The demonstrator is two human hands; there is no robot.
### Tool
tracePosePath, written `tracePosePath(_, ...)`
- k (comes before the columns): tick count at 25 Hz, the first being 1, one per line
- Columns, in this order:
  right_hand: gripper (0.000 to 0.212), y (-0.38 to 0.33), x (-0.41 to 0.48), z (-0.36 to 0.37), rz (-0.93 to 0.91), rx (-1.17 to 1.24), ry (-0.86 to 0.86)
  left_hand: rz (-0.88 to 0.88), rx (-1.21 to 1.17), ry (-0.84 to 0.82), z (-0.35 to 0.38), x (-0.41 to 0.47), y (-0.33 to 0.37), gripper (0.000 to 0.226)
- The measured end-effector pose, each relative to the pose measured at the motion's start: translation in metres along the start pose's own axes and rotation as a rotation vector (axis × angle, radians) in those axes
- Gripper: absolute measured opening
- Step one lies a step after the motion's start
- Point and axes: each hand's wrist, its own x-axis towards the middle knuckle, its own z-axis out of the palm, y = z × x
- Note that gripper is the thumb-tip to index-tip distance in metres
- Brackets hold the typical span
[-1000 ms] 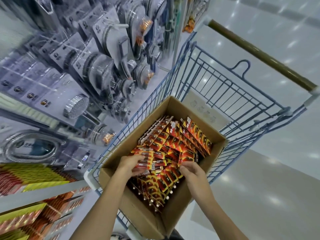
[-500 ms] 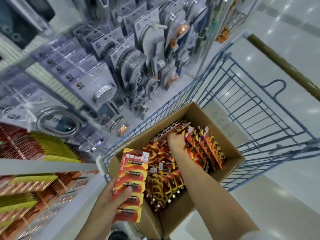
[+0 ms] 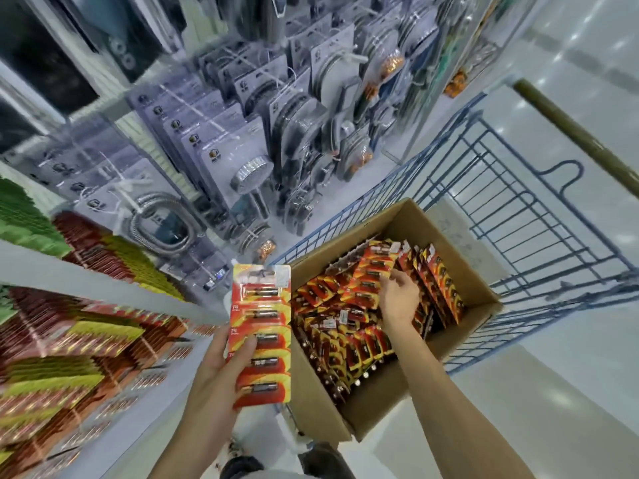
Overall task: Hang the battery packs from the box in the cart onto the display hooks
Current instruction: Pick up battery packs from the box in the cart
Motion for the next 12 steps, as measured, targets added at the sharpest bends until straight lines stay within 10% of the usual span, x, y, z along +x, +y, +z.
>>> tracePosePath(12, 0.022, -0.05, -0.207, 0.025, -0.133, 0.431, -0.434, 0.216, -0.168, -0.019, -0.094, -0.063, 0.07, 0.047)
